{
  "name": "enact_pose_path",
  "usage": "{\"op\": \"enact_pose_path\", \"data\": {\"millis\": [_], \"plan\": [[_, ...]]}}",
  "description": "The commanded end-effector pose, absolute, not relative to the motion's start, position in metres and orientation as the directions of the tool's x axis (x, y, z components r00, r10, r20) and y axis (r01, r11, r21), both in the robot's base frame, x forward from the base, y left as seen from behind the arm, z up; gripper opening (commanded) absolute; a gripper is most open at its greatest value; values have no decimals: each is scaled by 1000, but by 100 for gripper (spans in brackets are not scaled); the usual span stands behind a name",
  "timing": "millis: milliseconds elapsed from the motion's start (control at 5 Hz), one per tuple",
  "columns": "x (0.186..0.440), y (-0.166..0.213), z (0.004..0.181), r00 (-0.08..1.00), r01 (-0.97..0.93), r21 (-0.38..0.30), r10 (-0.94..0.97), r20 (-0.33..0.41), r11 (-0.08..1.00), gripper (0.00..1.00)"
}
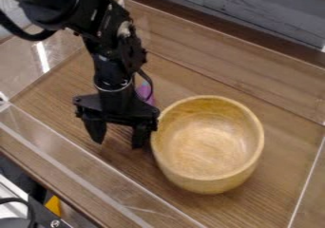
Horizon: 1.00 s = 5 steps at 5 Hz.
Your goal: Remove the purple eggplant from inside the brown bowl and put it on the table
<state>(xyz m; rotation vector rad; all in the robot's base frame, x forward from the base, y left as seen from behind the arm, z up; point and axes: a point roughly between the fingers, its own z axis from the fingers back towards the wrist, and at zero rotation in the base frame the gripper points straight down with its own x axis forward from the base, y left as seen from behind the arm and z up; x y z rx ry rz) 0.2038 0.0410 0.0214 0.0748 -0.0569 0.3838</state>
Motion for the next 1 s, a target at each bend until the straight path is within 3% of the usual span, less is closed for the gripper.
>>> {"op": "enact_pose_path", "data": {"millis": [0,200,400,600,800], "plan": [[203,44,27,918,-393,59,389,74,918,100],[201,46,30,908,-416,55,412,72,908,0],[207,53,28,910,-412,53,408,70,910,100],[212,60,26,912,-409,54,405,68,911,0],[210,68,30,911,-411,54,407,67,910,0]]}}
